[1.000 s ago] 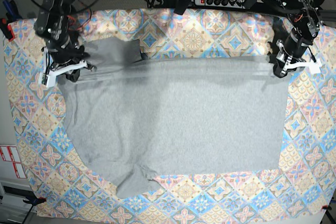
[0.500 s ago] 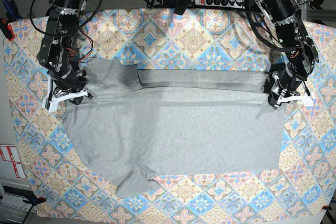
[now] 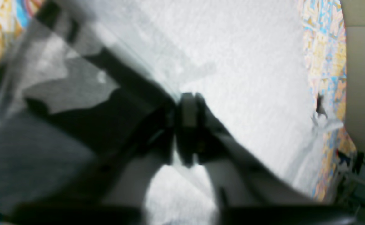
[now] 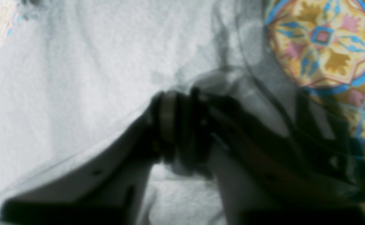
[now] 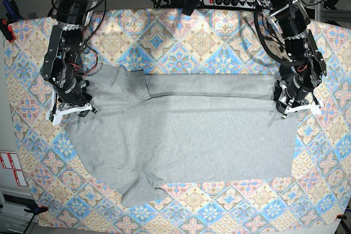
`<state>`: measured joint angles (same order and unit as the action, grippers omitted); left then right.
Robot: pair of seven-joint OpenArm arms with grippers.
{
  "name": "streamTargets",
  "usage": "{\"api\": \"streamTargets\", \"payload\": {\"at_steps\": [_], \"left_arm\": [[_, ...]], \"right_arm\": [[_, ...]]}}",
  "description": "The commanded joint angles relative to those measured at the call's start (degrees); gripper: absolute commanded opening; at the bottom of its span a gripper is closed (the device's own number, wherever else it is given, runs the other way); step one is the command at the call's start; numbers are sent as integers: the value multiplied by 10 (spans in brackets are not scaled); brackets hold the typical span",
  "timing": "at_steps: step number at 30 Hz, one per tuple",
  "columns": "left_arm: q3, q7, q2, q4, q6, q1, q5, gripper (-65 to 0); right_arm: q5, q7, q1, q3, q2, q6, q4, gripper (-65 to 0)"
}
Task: Fold the T-shirt properly
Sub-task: 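Reposition the right gripper at the shirt corner beside the fold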
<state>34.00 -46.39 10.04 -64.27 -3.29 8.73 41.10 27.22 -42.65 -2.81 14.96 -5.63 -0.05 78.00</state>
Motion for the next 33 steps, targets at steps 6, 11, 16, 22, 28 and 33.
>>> {"api": "streamTargets", "payload": {"at_steps": [6,11,16,22,28,33], "left_arm": [[3,6,12,-11,-5,5,12,-459],[4,4,13,-38,-10,-32,12,-423],[2,4,11,-88,-10,-82,51,-306],[2,4,12,-88,-10,-98,87,-253],[2,4,12,-88,-10,-98,87,-253],[2,4,12,-88,-10,-99,87,-253]], "right_arm": [[2,12,-5,2,-7,3,23,-418],[3,6,56,0,-7,3,87,-436],[2,-13,104,-43,-8,3,118,-432],[2,-13,123,-63,-8,3,93,-432],[2,-13,131,-60,-7,3,67,-432],[1,-12,141,-60,-7,3,52,-432]]}}
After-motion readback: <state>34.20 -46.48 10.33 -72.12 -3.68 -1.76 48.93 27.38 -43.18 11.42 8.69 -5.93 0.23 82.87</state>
